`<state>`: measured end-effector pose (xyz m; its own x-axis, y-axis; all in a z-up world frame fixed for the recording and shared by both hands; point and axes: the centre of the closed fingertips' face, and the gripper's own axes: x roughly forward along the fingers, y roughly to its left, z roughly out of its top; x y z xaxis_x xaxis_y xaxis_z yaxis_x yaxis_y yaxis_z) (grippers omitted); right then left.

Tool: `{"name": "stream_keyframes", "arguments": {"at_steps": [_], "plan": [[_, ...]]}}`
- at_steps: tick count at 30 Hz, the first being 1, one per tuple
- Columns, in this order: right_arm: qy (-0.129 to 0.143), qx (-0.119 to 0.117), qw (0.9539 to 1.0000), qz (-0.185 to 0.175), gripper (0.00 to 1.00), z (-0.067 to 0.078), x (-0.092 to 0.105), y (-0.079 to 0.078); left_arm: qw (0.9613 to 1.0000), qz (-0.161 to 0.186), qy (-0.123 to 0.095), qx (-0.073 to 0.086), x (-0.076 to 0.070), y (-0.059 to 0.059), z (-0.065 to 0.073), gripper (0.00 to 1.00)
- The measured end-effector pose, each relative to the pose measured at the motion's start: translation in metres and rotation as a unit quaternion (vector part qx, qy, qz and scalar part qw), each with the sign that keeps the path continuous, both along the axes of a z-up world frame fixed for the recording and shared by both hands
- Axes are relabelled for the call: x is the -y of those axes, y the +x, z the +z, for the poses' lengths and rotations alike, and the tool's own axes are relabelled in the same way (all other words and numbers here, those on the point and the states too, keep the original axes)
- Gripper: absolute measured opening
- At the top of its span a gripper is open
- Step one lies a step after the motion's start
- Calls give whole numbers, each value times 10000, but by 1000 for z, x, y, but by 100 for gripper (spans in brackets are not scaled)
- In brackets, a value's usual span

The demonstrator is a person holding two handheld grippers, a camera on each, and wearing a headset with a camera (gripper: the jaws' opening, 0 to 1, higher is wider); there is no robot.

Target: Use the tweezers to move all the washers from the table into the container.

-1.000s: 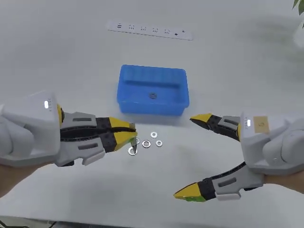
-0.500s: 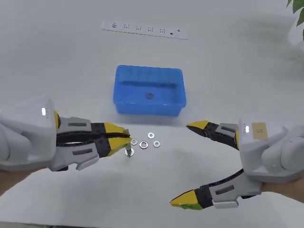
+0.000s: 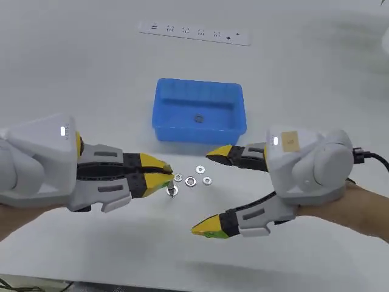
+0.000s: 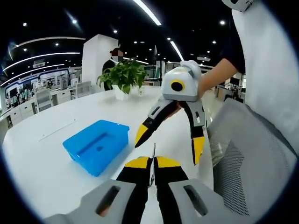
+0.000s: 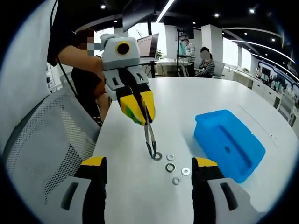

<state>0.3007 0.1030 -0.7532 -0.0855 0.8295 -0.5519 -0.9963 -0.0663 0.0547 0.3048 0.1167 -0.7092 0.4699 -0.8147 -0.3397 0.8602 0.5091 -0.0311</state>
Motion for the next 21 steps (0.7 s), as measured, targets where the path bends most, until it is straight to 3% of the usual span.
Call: {"name": "stream_keyframes", "arguments": {"at_steps": [12,17,21], "plan": [[-91,-225,9992,333,36,-17,-33,-11,9994,-244,121,-191,-1,-1,-1,6],[-115,-195,9992,344,25,-17,-37,-7,9993,-268,137,-233,0,-2,-1,6],[-154,8,9990,427,16,-18,-38,-4,9992,-288,161,-231,2,-2,-1,7]]}}
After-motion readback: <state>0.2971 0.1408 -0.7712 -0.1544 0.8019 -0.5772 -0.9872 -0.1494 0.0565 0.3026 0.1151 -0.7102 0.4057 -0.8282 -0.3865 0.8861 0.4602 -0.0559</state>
